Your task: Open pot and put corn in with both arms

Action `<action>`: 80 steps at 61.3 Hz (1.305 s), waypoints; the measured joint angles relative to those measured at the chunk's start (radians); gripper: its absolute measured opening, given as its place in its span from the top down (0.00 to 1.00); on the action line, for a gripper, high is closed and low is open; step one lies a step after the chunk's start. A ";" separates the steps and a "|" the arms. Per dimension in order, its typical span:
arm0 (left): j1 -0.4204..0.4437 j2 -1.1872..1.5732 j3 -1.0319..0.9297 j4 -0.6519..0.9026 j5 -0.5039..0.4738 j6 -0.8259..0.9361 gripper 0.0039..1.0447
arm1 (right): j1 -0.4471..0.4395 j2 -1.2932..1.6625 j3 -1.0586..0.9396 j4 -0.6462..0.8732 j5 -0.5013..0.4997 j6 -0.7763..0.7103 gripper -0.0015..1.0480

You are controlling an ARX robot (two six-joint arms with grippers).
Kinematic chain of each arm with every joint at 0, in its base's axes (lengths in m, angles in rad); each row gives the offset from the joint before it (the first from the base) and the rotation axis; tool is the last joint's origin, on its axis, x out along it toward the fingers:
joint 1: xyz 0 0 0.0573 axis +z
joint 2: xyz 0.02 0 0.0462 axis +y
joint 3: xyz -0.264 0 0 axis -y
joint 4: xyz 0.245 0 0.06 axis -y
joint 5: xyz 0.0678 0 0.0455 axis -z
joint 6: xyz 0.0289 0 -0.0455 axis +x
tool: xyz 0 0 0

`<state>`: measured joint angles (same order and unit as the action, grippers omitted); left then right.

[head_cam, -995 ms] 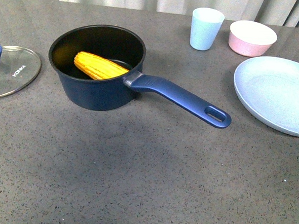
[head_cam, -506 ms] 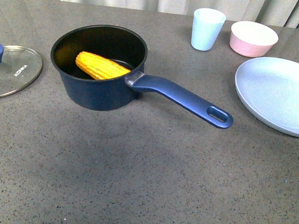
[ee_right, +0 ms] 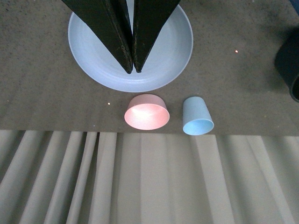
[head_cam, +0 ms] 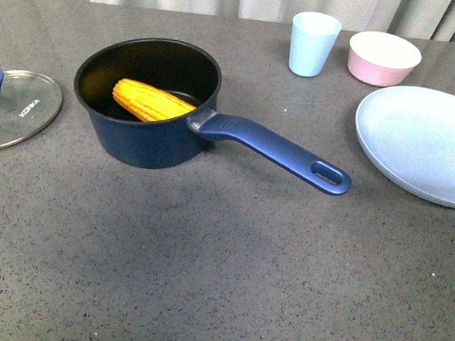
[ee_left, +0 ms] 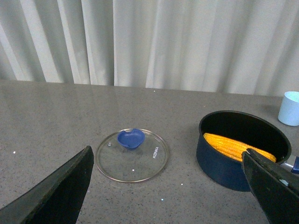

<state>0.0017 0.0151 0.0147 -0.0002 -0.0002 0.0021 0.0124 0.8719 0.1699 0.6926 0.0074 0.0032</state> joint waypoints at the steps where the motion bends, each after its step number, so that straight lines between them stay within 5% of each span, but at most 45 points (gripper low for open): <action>1: 0.000 0.000 0.000 0.000 0.000 0.000 0.08 | -0.005 -0.011 -0.008 -0.004 0.000 0.000 0.98; 80: 0.000 0.000 0.000 0.000 0.000 0.000 0.08 | -0.010 -0.636 -0.147 -0.455 -0.008 0.000 0.98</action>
<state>0.0017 0.0151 0.0147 -0.0002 -0.0002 0.0021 0.0021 0.2363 0.0227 0.2371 -0.0006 0.0032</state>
